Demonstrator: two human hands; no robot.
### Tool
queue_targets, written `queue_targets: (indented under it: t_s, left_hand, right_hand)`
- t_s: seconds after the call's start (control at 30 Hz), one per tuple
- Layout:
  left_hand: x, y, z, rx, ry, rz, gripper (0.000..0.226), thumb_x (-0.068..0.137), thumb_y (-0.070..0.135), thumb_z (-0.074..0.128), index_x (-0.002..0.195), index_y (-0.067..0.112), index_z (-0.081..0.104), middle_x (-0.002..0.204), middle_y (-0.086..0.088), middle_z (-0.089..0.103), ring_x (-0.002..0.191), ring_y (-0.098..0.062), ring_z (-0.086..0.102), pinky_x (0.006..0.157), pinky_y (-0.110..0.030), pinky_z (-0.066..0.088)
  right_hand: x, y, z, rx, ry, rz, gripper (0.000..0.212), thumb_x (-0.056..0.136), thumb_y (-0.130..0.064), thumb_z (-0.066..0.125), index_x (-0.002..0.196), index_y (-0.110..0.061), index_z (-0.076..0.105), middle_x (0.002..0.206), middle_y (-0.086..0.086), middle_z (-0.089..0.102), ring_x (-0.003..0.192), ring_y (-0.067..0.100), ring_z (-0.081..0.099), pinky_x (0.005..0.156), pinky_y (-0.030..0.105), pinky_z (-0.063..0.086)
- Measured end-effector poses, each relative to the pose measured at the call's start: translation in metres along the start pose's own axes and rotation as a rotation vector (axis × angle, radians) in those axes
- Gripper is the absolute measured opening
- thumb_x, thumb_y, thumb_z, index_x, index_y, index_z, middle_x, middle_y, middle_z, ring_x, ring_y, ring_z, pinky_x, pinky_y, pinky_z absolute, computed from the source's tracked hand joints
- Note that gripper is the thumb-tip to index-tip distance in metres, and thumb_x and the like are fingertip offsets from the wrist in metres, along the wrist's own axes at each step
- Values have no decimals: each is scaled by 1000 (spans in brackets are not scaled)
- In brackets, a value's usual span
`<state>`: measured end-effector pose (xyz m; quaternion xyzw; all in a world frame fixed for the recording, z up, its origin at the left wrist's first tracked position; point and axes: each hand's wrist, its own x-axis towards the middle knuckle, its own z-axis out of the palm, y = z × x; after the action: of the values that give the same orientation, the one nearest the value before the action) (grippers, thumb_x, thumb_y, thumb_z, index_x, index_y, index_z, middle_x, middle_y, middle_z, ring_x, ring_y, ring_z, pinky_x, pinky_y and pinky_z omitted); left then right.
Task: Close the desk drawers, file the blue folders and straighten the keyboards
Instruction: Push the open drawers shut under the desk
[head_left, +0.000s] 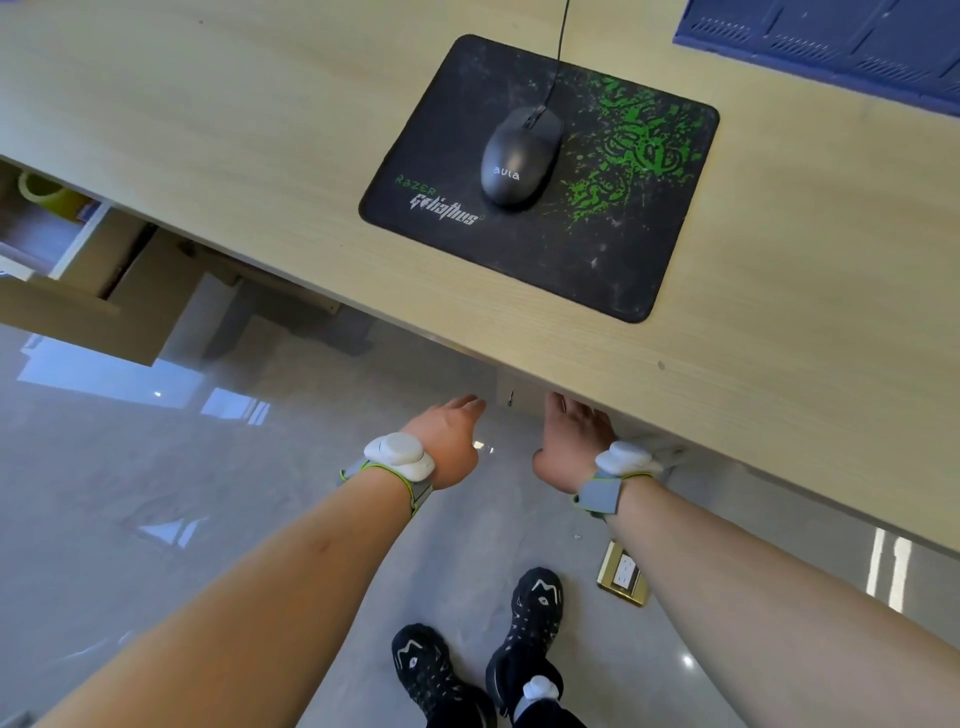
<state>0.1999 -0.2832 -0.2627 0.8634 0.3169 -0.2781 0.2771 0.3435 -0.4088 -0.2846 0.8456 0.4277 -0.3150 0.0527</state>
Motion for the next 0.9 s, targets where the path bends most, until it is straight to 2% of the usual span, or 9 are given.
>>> queue_targets:
  t_s: [0.17,0.3,0.37,0.5,0.63,0.73,0.83,0.9]
  left_hand:
    - [-3,-6,3,3,2,-13,70,89,9,43,156,21,28,165,4,24,141,-30,40,107,-41,45]
    - [-5,-7,5,1,-1,-16,69,90,9,43,156,21,28,165,4,24,141,-29,40,107,-41,45]
    - [-7,-8,4,-5,-5,-18,70,89,8,43,156,21,28,165,4,24,142,-29,39,108,-40,45]
    - [-15,-9,-5,-26,10,-35,70,90,9,44,157,20,27,165,3,24,143,-28,38,110,-39,43]
    - [-29,-7,-16,-24,-1,-77,62,93,17,47,153,19,32,155,-2,40,133,-29,48,103,-39,48]
    - [-44,-11,-27,-13,-55,-141,57,93,25,47,150,23,40,143,-4,55,124,-29,58,98,-39,52]
    - [-74,-12,-48,-6,-83,-205,52,90,31,47,141,26,51,130,-4,65,114,-29,63,95,-39,55]
    - [-98,-11,-62,-10,-76,-230,50,90,32,47,138,25,55,128,-5,66,113,-29,64,95,-40,55]
  right_hand:
    - [5,-2,-1,-13,16,26,54,80,-32,59,128,-11,44,137,14,53,127,35,51,104,41,41]
    - [5,-4,4,-8,-11,0,78,80,-38,57,147,-10,27,150,15,37,137,36,39,112,45,33]
    - [3,-6,7,-3,-8,-11,82,79,-39,55,149,-9,23,152,13,33,139,34,36,113,46,31]
    - [-6,-16,3,19,-16,-29,72,79,-36,53,143,-10,29,146,10,36,136,31,38,110,47,32]
    - [-21,-38,-10,0,-38,-63,55,84,-30,55,132,-11,39,138,9,43,130,29,42,106,47,35]
    - [-37,-58,-30,-16,-77,-112,45,87,-30,55,126,-11,45,132,10,51,123,31,51,95,41,41]
    - [-56,-78,-63,-58,-215,-191,32,91,-28,53,113,-6,57,115,14,63,102,33,62,69,32,41]
    - [-73,-93,-87,-114,-298,-244,27,89,-25,52,100,-4,63,100,14,67,84,31,62,55,28,37]
